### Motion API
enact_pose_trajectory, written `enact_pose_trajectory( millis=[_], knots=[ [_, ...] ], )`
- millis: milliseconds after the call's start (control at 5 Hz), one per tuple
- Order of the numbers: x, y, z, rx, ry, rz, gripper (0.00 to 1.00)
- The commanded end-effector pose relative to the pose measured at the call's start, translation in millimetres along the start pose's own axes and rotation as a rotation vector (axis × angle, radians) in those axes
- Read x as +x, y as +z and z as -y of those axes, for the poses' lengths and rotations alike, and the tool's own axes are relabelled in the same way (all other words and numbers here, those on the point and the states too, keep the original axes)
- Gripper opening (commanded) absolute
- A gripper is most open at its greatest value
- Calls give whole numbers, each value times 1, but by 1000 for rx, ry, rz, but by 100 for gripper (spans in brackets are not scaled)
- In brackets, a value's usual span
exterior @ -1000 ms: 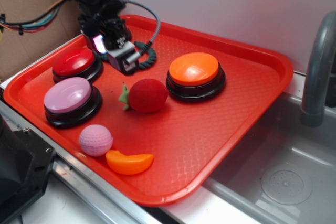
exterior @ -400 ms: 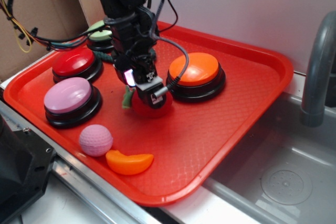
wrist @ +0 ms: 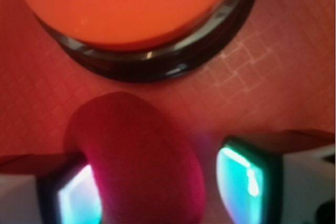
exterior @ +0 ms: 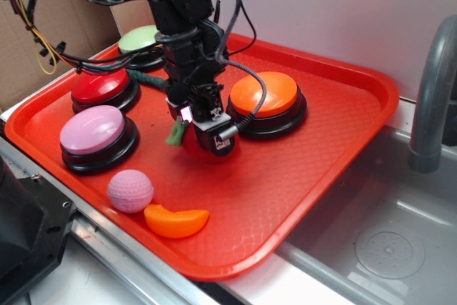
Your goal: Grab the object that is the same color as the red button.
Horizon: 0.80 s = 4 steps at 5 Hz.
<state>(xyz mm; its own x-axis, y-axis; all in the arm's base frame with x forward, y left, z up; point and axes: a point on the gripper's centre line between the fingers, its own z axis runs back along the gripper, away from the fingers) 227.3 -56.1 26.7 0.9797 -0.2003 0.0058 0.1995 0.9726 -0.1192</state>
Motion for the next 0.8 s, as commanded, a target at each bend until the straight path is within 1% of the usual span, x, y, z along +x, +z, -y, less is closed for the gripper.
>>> enact_pose_trajectory(
  millis=[0, 200, 400, 600],
  knots=[
    [14, 0, 1, 16, 3, 11, 0],
    [11, 3, -1, 13, 15, 11, 0],
    [2, 30, -14, 37, 30, 10, 0],
    [-9, 71, -30, 86, 56, 9, 0]
  ],
)
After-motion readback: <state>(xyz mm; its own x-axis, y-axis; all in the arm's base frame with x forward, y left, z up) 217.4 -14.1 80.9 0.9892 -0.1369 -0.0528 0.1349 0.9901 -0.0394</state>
